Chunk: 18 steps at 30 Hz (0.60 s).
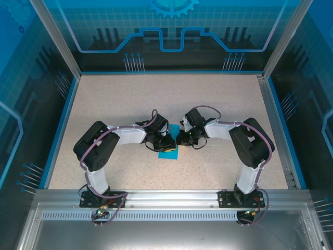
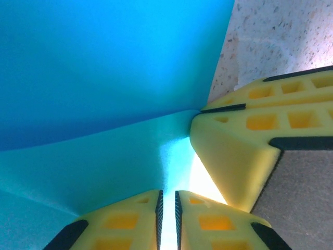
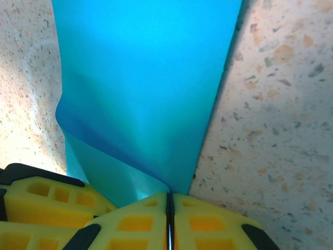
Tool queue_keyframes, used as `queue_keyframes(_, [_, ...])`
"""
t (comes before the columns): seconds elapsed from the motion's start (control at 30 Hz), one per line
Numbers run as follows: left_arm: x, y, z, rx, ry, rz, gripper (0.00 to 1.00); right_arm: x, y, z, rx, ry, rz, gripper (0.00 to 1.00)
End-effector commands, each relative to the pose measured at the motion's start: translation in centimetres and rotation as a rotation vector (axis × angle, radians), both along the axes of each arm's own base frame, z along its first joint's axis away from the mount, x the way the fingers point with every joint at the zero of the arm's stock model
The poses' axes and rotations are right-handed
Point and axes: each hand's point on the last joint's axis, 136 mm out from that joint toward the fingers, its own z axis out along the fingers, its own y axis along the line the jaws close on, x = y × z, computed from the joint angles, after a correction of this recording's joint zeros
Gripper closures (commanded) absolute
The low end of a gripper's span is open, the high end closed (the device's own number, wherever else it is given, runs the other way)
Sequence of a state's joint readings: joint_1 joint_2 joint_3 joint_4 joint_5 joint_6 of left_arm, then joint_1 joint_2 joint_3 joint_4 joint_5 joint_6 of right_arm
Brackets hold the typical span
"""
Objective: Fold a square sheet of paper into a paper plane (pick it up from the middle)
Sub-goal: Fold the triangle a second time at the center of the table.
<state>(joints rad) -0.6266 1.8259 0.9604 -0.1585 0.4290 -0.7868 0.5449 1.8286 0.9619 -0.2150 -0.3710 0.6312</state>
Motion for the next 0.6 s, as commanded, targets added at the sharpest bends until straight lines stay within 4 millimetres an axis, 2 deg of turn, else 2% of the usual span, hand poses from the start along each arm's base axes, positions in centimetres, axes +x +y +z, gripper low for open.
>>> queue_keyframes(0.0, [-0.5, -0.5, 1.1, -0.035, 0.001, -0.017, 0.82, 0.9, 0.0, 0.2, -0.023, -0.036, -0.014, 0.90])
queue_keyframes(0.57, [-0.3, -0.7, 2.2, -0.058, -0.034, -0.017, 0.79, 0.9, 0.6, 1.3, 0.014, -0.088, 0.018, 0.90])
